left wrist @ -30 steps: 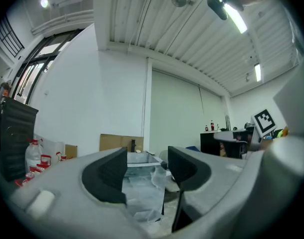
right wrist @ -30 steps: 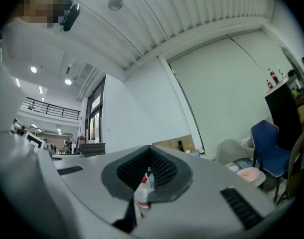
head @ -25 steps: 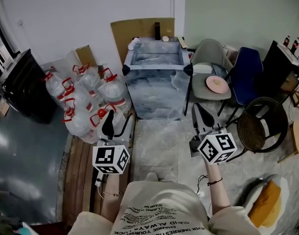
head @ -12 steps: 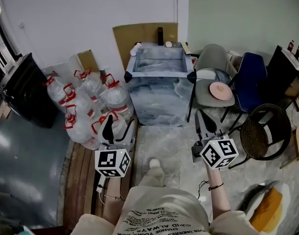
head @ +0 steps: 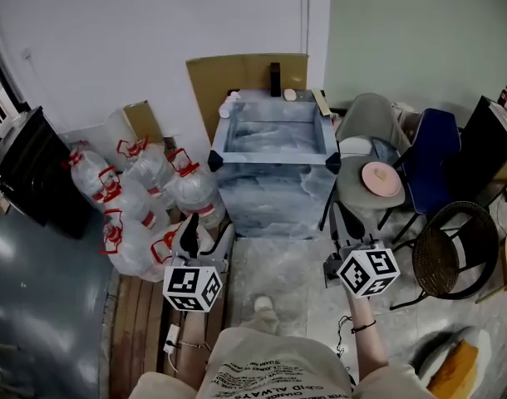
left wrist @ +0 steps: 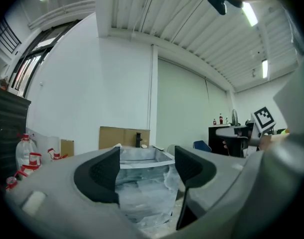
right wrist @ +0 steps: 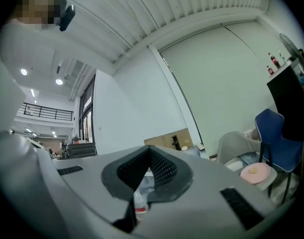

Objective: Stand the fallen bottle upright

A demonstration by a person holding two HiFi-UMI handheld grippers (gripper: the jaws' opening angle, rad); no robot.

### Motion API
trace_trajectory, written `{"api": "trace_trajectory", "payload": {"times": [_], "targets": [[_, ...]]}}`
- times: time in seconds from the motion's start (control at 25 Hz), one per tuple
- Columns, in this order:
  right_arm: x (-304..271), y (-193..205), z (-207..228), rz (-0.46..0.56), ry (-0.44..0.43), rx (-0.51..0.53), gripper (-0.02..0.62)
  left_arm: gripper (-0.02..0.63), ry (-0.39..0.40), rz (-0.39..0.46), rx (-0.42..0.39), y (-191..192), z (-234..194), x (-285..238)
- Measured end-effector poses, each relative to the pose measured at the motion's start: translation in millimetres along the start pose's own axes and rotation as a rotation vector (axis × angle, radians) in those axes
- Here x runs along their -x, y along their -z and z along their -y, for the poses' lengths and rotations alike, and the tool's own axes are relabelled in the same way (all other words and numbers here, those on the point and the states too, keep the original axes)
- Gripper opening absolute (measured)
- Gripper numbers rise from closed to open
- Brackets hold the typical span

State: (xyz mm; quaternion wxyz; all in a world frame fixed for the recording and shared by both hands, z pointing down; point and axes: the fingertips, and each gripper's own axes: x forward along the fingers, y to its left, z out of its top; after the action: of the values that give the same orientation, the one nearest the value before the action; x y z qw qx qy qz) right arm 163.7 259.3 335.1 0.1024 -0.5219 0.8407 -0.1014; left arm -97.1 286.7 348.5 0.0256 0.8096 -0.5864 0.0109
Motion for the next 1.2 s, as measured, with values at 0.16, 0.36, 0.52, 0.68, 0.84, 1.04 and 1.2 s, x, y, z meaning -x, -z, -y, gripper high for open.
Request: {"api": "trace_trajectory", "payload": {"times": [0.16, 0.36, 0.52, 0.68, 0.84, 1.04, 1.2], "targets": [[-47, -2, 14, 0.001, 0.013, -0.008, 0.003, 0.331, 0.005, 0.001, -0.006, -6, -25, -44], [-100, 2, 26, -0.01, 0.028, -0.01, 0.003, 0.331, 0.023, -0.011, 0.019, -3, -53, -96], [-135, 17, 30, -0.045, 0.027, -0.003, 0.003, 0.33, 0.058, -0.016, 0.038, 3, -67, -132], [-160, 26, 38, -0.061, 0.039, 0.008, 0.003, 0.33, 0.089, 0.005, 0.003, 0, -76, -153], [-180, 31, 45, -0.077, 0.047, 0.004, 0.004, 0.33, 0.077, 0.015, -0.014, -2, -90, -164], [-200, 31, 40, -0.059, 0.047, 0.035, 0.003, 0.33, 0.068, 0.0, 0.006, 7, -107, -178], [-223, 31, 42, -0.052, 0.042, 0.059, 0.003, 0.33, 0.068, -0.019, 0.013, 14, -119, -195]]}}
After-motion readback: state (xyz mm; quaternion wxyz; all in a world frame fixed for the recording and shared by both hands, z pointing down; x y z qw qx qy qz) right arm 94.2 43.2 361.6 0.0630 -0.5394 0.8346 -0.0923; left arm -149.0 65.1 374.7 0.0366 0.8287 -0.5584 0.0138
